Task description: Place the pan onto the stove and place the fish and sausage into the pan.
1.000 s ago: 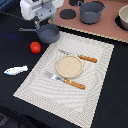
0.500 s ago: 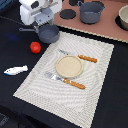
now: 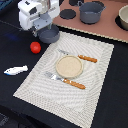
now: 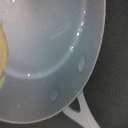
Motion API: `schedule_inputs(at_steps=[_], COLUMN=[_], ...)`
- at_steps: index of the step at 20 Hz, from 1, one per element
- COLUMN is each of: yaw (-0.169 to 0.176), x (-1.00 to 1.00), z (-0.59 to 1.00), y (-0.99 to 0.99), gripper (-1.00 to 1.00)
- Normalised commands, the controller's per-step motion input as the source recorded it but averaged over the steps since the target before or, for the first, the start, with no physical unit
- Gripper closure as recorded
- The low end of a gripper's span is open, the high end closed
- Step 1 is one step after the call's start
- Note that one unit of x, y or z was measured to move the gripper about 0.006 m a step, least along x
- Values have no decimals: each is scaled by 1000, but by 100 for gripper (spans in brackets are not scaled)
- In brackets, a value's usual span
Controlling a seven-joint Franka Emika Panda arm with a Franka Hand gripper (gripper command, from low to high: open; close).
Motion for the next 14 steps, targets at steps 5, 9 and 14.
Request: schedule_inputs(at_steps=[5, 9, 14], yaw=[-43, -36, -14], x=[-169, -149, -81], z=[-334, -205, -5], y=[0, 2, 0], gripper=[-100, -100, 100])
